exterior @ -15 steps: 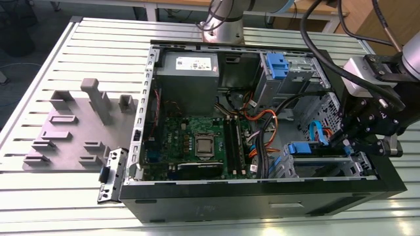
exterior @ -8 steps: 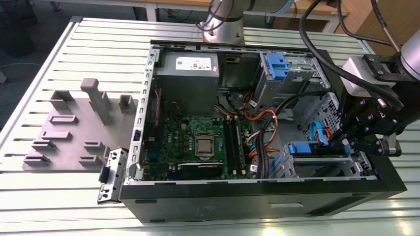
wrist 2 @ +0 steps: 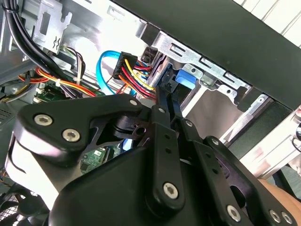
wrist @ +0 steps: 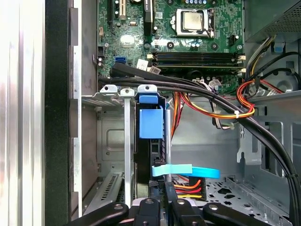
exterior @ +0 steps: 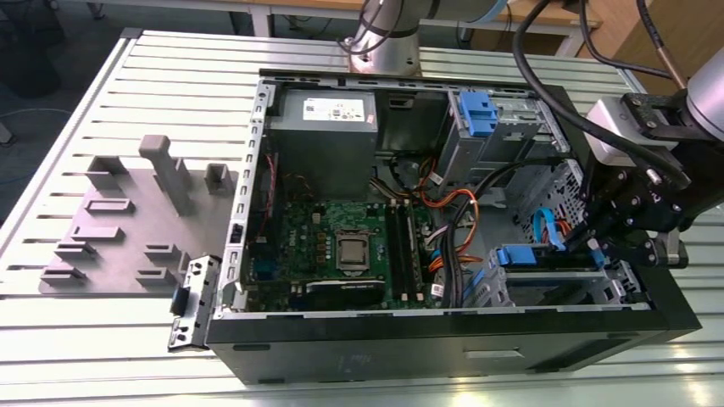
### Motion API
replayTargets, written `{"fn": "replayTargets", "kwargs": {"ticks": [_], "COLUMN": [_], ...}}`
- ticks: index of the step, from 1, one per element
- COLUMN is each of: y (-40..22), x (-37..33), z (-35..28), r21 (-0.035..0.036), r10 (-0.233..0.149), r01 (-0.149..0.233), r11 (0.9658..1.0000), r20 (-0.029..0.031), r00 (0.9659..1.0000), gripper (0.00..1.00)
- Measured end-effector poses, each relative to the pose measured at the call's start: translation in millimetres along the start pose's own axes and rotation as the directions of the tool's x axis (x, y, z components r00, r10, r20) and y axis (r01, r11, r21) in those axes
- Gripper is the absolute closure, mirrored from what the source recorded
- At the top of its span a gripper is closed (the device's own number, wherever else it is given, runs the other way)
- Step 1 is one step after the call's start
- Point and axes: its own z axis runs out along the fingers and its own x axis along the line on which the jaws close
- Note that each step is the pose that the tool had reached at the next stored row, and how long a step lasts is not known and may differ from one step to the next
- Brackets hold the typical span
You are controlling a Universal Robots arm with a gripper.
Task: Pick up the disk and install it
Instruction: 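Insert the second disk wire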
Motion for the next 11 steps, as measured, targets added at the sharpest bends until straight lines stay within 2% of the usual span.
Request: {"fn": "replayTargets", "kwargs": {"ticks": [11], "y": [1.0], "x": [0.2], "z": [2.0], "r21": [0.0], "r10": [0.0], "r01": [0.0], "r11": [1.0], "r20": [-0.0003], "r00": [1.0], "gripper": [0.84]}}
